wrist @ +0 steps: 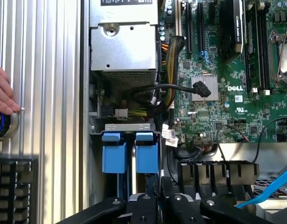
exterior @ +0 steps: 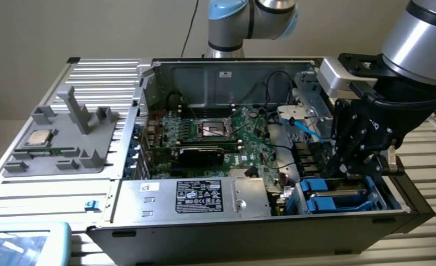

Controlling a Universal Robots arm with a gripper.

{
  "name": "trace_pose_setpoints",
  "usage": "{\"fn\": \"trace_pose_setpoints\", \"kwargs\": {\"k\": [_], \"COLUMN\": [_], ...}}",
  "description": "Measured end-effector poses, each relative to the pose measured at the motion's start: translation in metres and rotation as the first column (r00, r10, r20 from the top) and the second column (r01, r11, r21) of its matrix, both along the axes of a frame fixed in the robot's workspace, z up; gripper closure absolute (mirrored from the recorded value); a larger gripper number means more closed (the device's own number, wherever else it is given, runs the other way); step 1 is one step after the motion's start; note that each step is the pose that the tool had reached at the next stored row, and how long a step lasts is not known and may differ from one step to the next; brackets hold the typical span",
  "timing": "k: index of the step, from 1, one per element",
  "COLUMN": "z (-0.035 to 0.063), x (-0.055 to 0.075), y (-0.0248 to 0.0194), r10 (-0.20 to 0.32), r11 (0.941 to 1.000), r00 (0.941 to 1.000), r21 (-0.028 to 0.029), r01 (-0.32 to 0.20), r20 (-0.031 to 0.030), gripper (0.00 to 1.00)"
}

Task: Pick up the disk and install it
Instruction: 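Insert the first disk wire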

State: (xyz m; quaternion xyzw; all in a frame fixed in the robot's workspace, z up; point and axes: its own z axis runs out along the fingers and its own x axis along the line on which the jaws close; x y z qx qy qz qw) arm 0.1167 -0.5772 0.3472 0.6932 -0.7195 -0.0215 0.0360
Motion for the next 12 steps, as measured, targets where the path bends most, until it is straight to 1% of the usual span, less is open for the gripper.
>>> {"fn": "trace_pose_setpoints", "kwargs": {"k": [1, 3, 6, 8, 12], "z": [0.0, 0.0, 0.0, -0.0001, -0.0011], "x": [0.0, 0.0, 0.0001, 0.0001, -0.0002], "y": [0.0, -0.0001, -0.0001, -0.001, -0.0022], "r10": [0.0, 0.0, 0.0, 0.0, 0.0], "r11": [1.0, 1.0, 1.0, 1.0, 1.0], "r00": [1.0, 1.0, 0.9999, 0.9998, 0.9997], "r21": [0.0, -0.0001, -0.0001, -0.0001, -0.0002], "r01": [0.0, 0.0, 0.0, 0.0, 0.0], "r20": [0.0014, 0.0064, 0.0166, 0.0198, 0.0238], "gripper": [0.84, 0.84, 0.84, 0.84, 0.84]}}
